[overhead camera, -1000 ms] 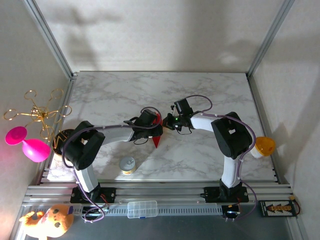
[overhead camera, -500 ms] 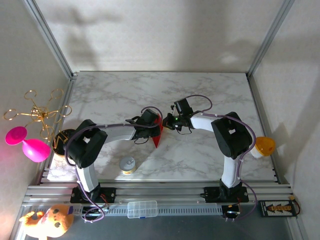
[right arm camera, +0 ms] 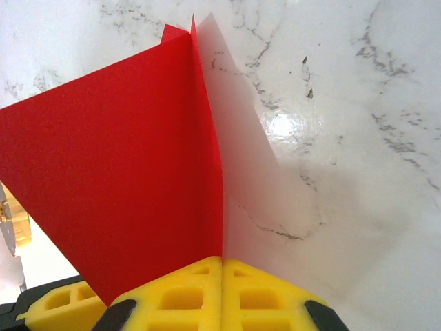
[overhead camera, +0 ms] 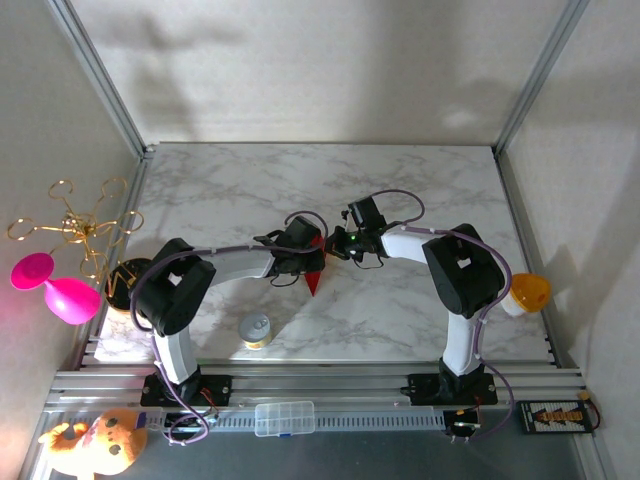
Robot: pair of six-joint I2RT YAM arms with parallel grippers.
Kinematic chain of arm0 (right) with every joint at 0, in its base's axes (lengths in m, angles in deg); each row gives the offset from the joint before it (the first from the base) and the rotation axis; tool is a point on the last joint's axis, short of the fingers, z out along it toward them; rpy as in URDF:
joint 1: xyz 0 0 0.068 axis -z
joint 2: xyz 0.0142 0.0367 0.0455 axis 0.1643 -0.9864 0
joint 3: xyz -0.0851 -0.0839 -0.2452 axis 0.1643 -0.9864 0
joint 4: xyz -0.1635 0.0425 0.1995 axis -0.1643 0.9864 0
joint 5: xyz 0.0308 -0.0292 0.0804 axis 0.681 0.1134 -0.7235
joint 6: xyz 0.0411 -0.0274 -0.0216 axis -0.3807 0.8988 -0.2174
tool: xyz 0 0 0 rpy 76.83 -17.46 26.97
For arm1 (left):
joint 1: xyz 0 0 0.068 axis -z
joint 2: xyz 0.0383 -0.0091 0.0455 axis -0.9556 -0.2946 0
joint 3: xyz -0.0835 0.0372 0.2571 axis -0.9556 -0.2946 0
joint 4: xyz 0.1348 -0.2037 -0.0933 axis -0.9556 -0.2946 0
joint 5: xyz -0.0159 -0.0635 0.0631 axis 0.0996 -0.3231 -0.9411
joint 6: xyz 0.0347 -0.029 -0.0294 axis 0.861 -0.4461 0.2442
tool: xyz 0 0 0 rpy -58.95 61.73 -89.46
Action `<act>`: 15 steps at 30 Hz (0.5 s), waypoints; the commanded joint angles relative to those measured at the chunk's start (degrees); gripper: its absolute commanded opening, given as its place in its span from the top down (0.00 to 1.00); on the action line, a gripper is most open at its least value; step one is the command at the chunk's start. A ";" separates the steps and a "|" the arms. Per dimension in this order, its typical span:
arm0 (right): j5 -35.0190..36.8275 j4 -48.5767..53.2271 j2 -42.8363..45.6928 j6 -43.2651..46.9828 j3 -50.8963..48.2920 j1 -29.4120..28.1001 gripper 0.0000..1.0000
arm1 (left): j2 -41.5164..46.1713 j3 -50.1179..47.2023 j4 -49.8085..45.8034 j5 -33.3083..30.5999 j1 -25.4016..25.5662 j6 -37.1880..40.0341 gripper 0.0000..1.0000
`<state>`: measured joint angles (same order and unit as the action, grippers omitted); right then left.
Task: Fold a paper plane with a square sheet of paper (pick it up from the middle)
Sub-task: Move the paper plane to the top-center of the table.
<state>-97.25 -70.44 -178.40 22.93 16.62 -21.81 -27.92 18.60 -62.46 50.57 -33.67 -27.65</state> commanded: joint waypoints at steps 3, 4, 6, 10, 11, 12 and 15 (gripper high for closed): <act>-0.75 0.93 1.13 0.65 1.72 0.12 0.95 | -0.47 0.99 -0.91 0.95 0.44 1.30 0.58; -0.81 0.93 1.06 0.66 1.75 0.15 0.95 | -0.38 0.81 -0.69 1.18 0.44 1.56 0.57; -0.81 0.93 1.05 0.71 1.75 0.13 0.95 | -0.41 0.62 -0.68 1.04 0.44 1.69 0.56; -0.76 0.93 1.03 0.75 1.93 0.15 0.95 | -0.73 0.79 -1.04 1.18 0.44 2.46 0.53; -0.76 0.93 0.98 0.79 1.94 0.11 0.95 | -0.76 0.73 -0.89 1.34 0.44 2.53 0.52; -0.81 0.93 0.97 0.75 1.93 0.15 0.95 | -0.72 0.79 -0.95 1.30 0.44 2.58 0.52; -0.77 1.02 0.92 0.74 1.91 0.15 0.95 | -1.02 1.05 -1.54 0.72 0.44 2.66 0.57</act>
<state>-97.25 -70.46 -178.40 22.93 17.12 -21.81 -27.92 18.66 -62.48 51.42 -33.62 -26.19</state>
